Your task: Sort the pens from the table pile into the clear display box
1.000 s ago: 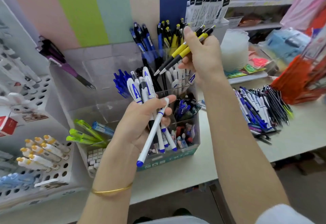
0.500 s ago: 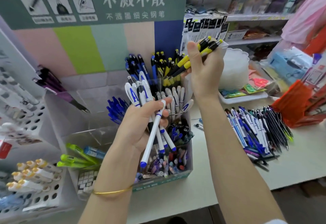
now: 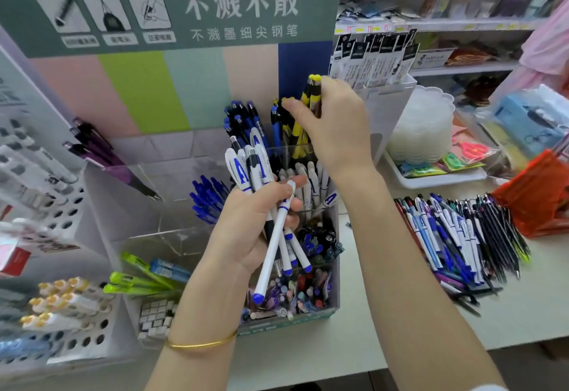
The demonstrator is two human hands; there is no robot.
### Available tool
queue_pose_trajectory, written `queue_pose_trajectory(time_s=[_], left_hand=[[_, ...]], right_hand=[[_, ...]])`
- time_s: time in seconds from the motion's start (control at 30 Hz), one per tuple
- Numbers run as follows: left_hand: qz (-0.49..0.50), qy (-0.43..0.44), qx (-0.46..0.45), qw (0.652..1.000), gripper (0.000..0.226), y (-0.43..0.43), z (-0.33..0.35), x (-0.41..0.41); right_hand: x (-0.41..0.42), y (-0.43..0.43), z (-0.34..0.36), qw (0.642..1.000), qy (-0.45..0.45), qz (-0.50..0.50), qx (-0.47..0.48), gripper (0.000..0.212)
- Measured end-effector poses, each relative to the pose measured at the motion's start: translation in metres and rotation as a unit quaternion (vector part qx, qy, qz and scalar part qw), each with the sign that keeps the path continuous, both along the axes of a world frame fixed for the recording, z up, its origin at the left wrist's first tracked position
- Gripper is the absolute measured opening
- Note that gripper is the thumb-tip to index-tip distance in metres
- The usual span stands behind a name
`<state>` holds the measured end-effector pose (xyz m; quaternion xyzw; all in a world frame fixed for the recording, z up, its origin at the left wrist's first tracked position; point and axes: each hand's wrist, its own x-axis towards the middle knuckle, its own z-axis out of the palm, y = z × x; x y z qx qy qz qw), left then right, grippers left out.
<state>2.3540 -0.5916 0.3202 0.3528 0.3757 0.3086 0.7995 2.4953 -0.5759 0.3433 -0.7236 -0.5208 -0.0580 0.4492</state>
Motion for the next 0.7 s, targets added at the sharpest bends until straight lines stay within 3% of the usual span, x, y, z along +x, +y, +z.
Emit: queue_pose_trajectory(time_s=[0.1, 0.3, 0.43, 0.6, 0.7], left_hand=[[0.002, -0.004, 0.005, 1.000, 0.012, 0.000, 0.000, -0.002], [0.006, -0.010, 0.015, 1.000, 0.015, 0.001, -0.001, -0.004], [-0.009, -0.017, 0.027, 0.999, 0.048, 0.001, 0.000, -0.007], [-0.003, -0.029, 0.027, 0.999, 0.037, -0.002, 0.000, -0.006], [-0.005, -0.035, 0.024, 0.999, 0.026, -0.003, -0.001, -0.006]], right_hand=[[-0.007, -0.006, -0.004, 0.998, 0.054, -0.016, 0.024, 0.037], [-0.016, -0.004, -0.030, 0.997, 0.042, -0.062, 0.015, 0.026], [-0.010, -0.012, -0.022, 0.994, 0.058, -0.072, 0.058, 0.026], [-0.006, -0.013, -0.028, 0.991, -0.021, -0.115, -0.070, 0.028], [-0.011, -0.020, -0.032, 0.994, 0.002, -0.108, 0.014, 0.037]])
